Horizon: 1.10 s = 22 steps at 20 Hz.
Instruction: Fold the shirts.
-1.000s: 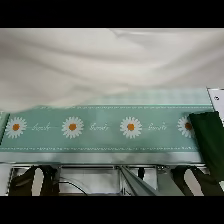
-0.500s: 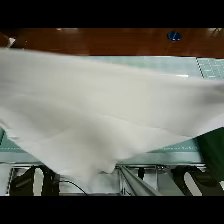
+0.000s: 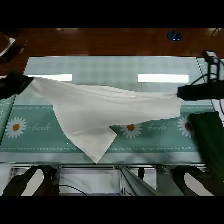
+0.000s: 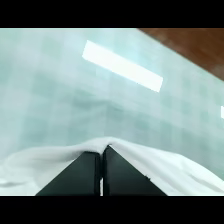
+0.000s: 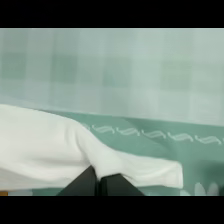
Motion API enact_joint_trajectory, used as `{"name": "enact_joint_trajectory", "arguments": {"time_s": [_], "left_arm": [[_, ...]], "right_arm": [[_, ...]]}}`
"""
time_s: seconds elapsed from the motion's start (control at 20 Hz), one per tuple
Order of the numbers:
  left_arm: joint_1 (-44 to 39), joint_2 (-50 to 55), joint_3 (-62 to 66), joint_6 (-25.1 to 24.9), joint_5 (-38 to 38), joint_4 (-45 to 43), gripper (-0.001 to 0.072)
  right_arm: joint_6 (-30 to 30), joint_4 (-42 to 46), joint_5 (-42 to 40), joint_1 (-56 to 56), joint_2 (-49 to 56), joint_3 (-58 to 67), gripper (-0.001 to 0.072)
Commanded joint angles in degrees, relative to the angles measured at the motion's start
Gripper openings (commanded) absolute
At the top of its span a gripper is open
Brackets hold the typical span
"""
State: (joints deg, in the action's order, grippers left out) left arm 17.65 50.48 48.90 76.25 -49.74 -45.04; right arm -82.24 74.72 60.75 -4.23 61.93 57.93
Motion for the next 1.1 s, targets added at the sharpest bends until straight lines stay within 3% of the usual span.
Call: {"name": "enact_joint_trajectory", "arguments": {"time_s": [0.0,0.15,0.2,0.25,0.3,0.35,0.55,0.7,0.85,1.05], "left_arm": [[-6.47,14.86,3.8,-0.76,8.37,1.14,0.0016],[-10.36,23.5,9.73,-0.52,11.23,1.14,0.0017],[-11.3,25.18,11.02,-0.55,11.82,1.44,0.0017],[-12.04,26.62,12.2,-0.57,11.78,1.64,0.0068],[-12.46,27.56,13.07,-0.2,10.86,1.62,0.0341],[-12.37,27.8,13.64,0.26,8.66,1.51,0.0508],[-4.33,26.97,16.13,2.34,-13.57,-6.84,0.051],[3.82,23.39,11.41,1.95,-28.52,-12.5,0.051],[9.86,13.16,-3.72,1.33,-25.77,-12.59,0.051],[14.58,0.13,-22.16,1.46,-20.35,-9.92,0.0509]], "right_arm": [[1.38,-8.63,-7.45,-2.14,18.82,7.48,0.003],[1.51,-19.89,-6.01,-4.83,30.73,18.45,0.003],[1.7,-23.63,-5.7,-5.46,33.33,21.2,0.0073],[2.47,-26.75,-5.77,-6.05,35.43,23.61,0.0272],[3.32,-28.41,-5.07,-6.58,37.0,25.86,0.0421],[3.87,-28.81,-3.41,-7.54,38.01,28.26,0.041],[4.46,-27.61,6.16,-16.11,36.24,33.35,0.041],[8.9,-22.05,14.38,-23.98,32.83,32.83,0.041],[10.25,-21.4,11.67,-29.11,26.34,21.94,0.041],[12.48,-23.43,2.16,-29.81,16.35,1.51,0.041]]}}
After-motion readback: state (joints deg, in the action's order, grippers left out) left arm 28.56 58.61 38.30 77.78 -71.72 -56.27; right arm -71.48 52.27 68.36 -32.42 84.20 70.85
